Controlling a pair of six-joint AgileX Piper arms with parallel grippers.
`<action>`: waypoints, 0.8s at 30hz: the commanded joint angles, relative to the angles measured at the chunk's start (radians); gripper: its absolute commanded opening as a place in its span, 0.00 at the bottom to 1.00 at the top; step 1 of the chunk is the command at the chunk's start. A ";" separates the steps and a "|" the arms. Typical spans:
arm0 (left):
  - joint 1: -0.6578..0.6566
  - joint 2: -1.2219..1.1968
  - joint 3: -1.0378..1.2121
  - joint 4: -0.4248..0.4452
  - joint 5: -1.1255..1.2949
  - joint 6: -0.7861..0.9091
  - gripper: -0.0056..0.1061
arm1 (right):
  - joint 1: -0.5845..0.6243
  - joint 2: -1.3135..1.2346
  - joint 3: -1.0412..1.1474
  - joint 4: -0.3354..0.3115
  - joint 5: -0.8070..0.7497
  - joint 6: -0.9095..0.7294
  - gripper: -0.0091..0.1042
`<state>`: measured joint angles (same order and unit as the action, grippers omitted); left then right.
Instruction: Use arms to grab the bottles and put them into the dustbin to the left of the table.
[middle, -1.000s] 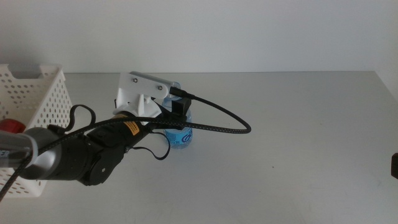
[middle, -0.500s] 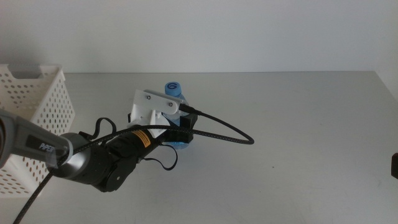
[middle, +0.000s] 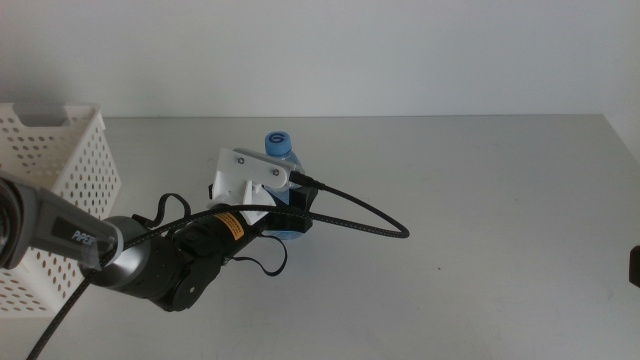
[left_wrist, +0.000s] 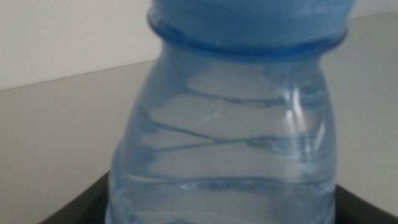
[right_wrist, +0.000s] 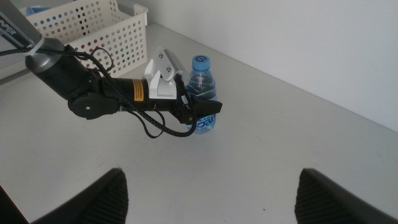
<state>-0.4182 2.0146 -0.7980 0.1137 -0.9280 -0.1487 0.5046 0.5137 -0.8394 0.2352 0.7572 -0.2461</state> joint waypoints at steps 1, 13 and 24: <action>0.000 -0.049 -0.023 -0.002 -0.086 -0.009 0.70 | -0.004 0.009 -0.037 0.006 -0.068 -0.012 0.91; 0.000 -0.064 -0.019 0.059 -0.084 -0.071 0.03 | -0.004 0.009 -0.037 0.006 -0.068 -0.012 0.91; 0.002 -0.373 -0.176 0.082 0.621 -0.119 0.04 | -0.004 0.009 -0.037 0.006 -0.068 -0.012 0.91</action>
<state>-0.4182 1.7380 -0.9017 0.1961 -0.3245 -0.2503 0.5046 0.5137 -0.8394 0.2352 0.7572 -0.2461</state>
